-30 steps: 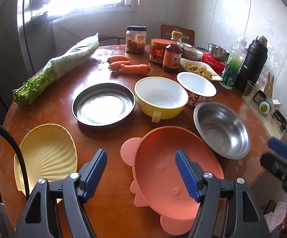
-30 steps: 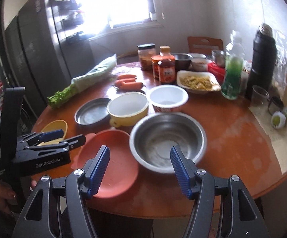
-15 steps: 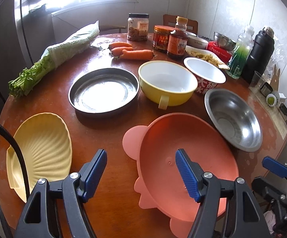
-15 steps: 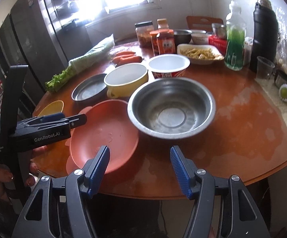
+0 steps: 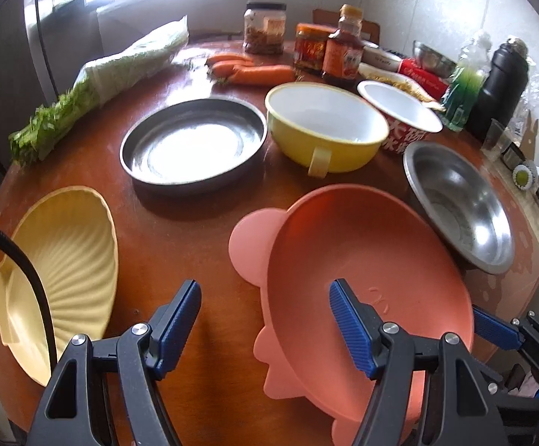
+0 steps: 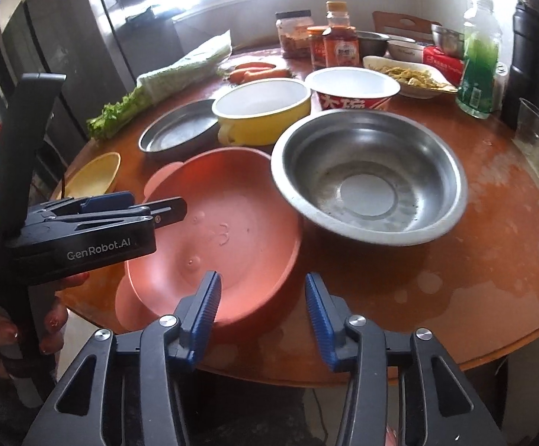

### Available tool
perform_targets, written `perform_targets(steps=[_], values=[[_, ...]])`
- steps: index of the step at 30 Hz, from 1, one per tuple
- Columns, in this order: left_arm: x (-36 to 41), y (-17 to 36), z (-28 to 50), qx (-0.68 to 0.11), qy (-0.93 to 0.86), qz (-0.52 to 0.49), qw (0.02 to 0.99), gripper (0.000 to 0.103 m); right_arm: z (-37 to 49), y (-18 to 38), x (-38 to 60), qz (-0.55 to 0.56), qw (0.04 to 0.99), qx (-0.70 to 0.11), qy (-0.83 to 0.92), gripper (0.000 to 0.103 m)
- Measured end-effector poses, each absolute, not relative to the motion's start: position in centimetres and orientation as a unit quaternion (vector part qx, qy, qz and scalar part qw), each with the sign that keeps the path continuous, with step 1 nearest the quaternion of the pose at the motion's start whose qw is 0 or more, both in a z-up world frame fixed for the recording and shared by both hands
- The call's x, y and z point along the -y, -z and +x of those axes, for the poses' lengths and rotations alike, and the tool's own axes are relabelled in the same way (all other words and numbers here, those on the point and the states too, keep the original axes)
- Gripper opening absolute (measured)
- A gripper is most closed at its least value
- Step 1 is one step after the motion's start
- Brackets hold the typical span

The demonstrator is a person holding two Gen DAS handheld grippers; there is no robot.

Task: Organize plates and bowls
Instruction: 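Grasp the pink animal plate rim with the left gripper and lift it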

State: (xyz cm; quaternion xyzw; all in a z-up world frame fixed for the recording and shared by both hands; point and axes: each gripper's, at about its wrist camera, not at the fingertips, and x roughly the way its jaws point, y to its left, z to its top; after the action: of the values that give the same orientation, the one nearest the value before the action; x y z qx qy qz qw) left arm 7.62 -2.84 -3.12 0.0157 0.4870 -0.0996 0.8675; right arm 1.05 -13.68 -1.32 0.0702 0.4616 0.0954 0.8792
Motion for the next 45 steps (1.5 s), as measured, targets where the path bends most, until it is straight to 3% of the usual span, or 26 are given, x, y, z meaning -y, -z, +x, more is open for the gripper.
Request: perform_targets(steps=[5, 10, 45], values=[[3.3, 3.4, 7.5, -0.485, 0.110, 0.021, 0.867, 0.061, 1.3, 1.6, 12.9, 0.057, 0.881, -0.459, -0.099, 0.041], [3.3, 3.2, 7.4, -0.483, 0.130, 0.010, 0.866, 0.039, 1.5, 1.6, 13.0, 0.056, 0.883, -0.454, -0.101, 0.035], [-9.2, -3.6, 5.2, -0.411, 0.034, -0.055, 0.909, 0.039, 4.5, -4.5, 2.3, -0.011, 0.897, -0.392, -0.203, 0.033]])
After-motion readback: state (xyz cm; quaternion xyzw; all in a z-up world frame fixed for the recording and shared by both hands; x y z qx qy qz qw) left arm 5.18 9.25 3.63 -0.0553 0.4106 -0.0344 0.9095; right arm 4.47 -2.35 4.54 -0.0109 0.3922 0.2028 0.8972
